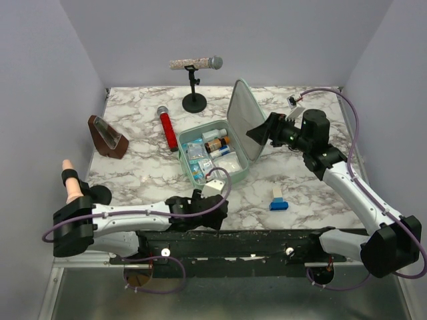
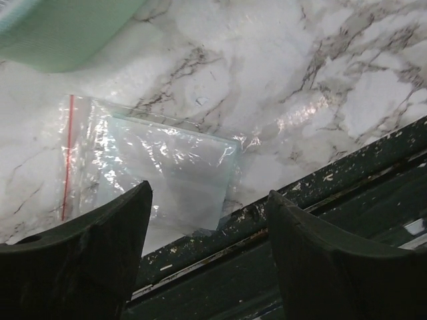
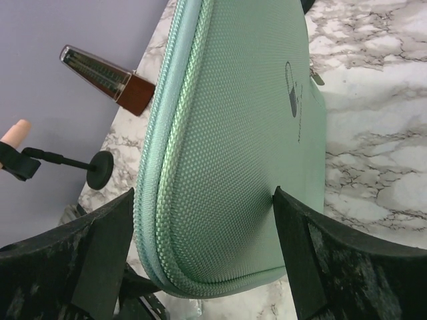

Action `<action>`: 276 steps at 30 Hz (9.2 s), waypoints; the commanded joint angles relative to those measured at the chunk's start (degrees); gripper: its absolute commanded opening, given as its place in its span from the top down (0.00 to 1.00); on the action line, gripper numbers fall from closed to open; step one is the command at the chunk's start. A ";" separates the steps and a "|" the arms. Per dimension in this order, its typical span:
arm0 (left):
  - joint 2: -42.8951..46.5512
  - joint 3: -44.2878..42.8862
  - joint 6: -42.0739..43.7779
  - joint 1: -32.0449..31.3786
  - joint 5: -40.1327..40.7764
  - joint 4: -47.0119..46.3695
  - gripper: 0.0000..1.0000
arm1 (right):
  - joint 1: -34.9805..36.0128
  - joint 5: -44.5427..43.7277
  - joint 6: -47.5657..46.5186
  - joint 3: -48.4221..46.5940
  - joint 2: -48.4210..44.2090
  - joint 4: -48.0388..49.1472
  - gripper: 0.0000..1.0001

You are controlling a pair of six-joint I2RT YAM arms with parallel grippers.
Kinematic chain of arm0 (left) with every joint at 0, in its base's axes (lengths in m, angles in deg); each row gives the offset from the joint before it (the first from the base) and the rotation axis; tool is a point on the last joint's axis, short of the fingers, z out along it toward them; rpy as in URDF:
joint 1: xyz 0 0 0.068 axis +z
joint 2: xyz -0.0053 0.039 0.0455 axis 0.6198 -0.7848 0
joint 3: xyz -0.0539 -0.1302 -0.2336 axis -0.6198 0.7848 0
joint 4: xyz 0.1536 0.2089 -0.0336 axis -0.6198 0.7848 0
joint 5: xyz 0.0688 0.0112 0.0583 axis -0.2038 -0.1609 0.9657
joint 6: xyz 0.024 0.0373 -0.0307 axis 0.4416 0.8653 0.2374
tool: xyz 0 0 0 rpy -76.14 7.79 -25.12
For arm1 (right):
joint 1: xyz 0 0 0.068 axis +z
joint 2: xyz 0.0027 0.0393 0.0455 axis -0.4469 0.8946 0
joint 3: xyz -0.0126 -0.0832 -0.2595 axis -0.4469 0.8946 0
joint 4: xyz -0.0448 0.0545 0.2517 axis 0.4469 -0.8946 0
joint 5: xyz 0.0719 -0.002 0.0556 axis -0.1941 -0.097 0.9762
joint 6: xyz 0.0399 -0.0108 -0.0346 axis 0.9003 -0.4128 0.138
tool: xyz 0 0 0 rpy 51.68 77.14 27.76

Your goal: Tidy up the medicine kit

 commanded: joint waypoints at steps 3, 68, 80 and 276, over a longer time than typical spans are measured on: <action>-8.53 -2.36 3.23 -4.35 -1.98 -1.65 0.21 | -0.41 -0.61 -1.06 1.30 -0.47 -1.28 0.10; -6.14 -27.94 1.93 32.73 -31.05 -44.86 1.00 | -8.58 12.12 12.39 -7.76 6.92 5.40 0.03; -22.15 -39.18 -8.89 35.64 -39.24 -57.45 1.00 | -9.03 17.23 13.26 -2.31 2.88 9.79 0.03; 13.73 -1.13 4.55 50.05 -20.22 -15.95 0.04 | 7.23 -5.71 -0.79 21.96 -2.92 5.06 0.22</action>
